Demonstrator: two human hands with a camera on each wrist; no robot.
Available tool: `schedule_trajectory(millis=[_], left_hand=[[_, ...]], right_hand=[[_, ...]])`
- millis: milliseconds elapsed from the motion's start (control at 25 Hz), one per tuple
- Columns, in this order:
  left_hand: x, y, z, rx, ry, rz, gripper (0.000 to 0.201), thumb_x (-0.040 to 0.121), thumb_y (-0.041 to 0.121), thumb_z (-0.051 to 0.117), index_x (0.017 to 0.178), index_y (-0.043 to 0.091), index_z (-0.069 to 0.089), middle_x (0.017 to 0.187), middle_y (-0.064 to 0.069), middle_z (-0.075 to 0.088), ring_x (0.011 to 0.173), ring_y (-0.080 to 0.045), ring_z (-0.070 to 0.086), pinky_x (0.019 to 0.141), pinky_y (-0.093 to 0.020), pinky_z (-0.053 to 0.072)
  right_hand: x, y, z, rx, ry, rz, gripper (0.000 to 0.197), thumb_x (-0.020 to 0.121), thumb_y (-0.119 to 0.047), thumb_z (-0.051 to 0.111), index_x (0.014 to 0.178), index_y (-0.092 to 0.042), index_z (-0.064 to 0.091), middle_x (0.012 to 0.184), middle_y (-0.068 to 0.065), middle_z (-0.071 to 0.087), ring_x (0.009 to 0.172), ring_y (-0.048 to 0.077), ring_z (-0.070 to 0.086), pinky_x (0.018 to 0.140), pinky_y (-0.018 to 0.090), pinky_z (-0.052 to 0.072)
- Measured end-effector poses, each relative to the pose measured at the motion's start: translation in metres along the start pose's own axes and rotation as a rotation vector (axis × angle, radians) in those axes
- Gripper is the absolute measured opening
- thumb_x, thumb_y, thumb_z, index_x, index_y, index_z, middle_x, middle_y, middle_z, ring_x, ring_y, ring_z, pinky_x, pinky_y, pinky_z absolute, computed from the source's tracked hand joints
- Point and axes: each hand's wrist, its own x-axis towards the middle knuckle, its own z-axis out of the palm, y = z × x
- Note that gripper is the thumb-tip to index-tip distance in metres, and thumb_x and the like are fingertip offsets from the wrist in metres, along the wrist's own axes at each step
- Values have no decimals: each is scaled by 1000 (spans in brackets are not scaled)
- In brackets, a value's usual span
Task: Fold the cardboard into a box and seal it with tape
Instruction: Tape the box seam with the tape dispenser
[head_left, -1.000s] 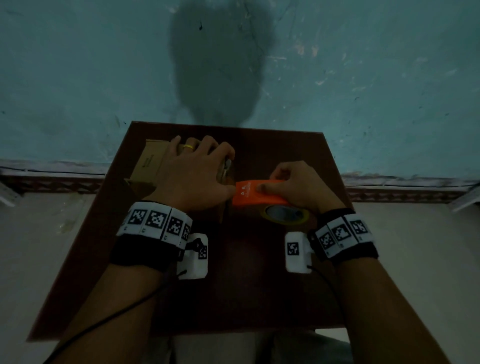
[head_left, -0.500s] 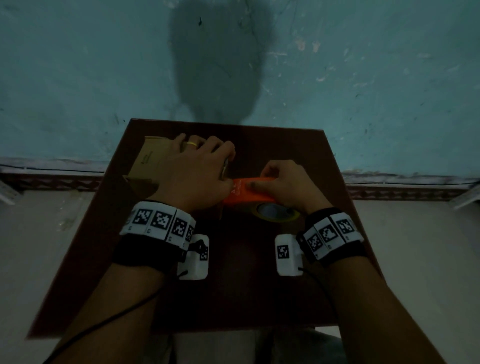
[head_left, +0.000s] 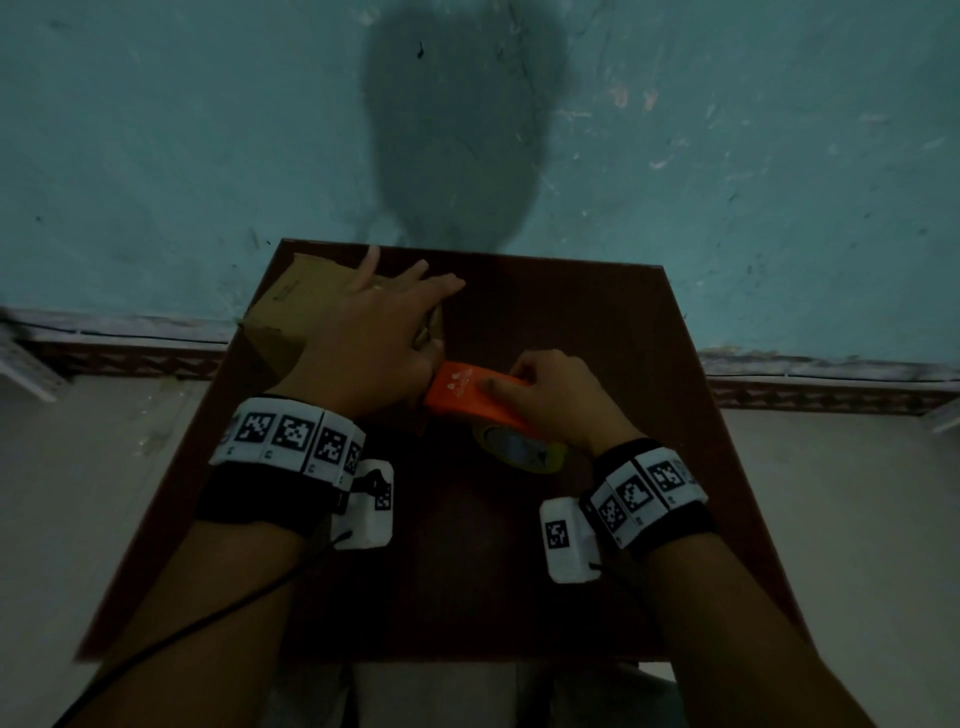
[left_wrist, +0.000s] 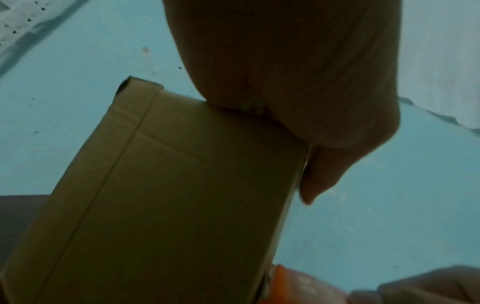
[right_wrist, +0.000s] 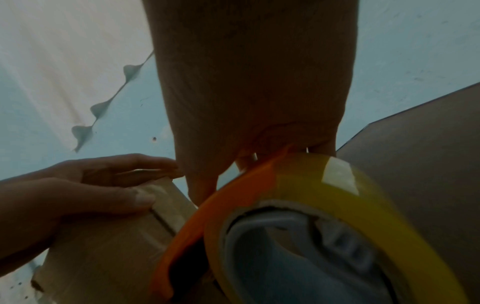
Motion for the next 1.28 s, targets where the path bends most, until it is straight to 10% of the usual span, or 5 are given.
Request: schedule_trajectory(millis=[120, 360, 640, 920, 1280], left_hand=[[-5, 5, -1, -18, 34, -62, 66, 102, 34, 64, 161, 27, 37, 169, -1, 36, 151, -9, 12, 126, -35, 0], [-8, 2, 19, -47, 177, -63, 38, 92, 17, 64, 129, 27, 62, 126, 1, 71, 142, -32, 52, 108, -40, 45], [-18, -37, 32, -137, 263, 238, 41, 89, 8, 73, 129, 10, 63, 128, -6, 63, 126, -23, 58, 126, -50, 30], [-27, -66, 57, 132, -135, -205, 88, 88, 23, 76, 161, 27, 27, 156, -18, 28, 136, -44, 41, 110, -56, 40], [-12, -57, 85, 240, 5, -229, 96, 81, 51, 82, 155, 15, 33, 165, -13, 38, 153, -34, 36, 128, -55, 18]], right_hand=[[1, -4, 2, -28, -7, 10, 41, 97, -68, 59, 106, -28, 67, 99, 0, 70, 88, 19, 72, 87, 49, 64], [-4, -7, -1, 23, -53, 27, 48, 93, -65, 67, 116, -23, 71, 105, 3, 72, 93, 21, 73, 90, 49, 64], [-7, -5, -7, 15, 53, 26, 51, 85, -67, 77, 121, -34, 65, 116, -3, 69, 97, 15, 68, 84, 43, 64], [-7, -10, 12, -179, 155, -48, 56, 89, -62, 76, 134, -31, 59, 130, -1, 71, 112, 19, 69, 93, 43, 59], [-12, -4, 15, -222, 95, -39, 62, 91, -57, 76, 135, -26, 46, 131, 4, 68, 107, 21, 71, 90, 43, 61]])
